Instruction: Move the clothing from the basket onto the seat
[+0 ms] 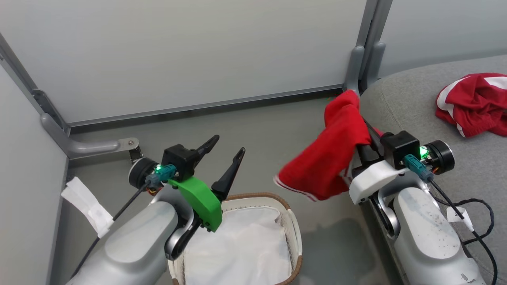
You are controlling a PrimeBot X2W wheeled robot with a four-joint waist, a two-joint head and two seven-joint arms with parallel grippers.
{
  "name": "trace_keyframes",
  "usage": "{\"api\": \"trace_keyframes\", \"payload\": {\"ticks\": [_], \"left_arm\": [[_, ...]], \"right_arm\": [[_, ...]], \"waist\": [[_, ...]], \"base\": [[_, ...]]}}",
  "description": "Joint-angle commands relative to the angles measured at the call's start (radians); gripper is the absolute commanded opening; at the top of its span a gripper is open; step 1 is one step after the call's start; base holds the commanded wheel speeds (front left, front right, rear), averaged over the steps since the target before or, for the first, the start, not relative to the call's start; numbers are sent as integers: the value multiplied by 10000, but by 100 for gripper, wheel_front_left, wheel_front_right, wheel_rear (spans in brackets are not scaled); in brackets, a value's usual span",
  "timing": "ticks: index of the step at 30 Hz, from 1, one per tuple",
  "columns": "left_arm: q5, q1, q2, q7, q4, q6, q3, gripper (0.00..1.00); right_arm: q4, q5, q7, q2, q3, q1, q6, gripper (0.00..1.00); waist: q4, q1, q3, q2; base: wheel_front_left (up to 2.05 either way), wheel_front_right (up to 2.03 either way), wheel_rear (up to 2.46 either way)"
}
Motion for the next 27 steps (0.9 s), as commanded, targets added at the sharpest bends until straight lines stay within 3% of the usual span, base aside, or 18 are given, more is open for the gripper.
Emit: {"api": "trace_keyframes", "payload": {"ticks": [1,7,27], "left_arm": [[103,275,-62,-33,-96,-40,67,100],[623,873,-360,-34,-464,-79,261,100],[1884,1399,-849,-24,-587,-321,751,100]], "right_arm": [[-97,-125,-52,-37,-120,155,-11,0],[-378,-409,-52,-37,-626,621,-11,0],[-1317,-207,-51,-34,-1105,1266,-11,0]], "waist": [[-82,0,14,0],[-597,0,117,0],[-3318,0,1171,0]], "base": [[0,0,0],[0,0,0],[0,0,0]]}}
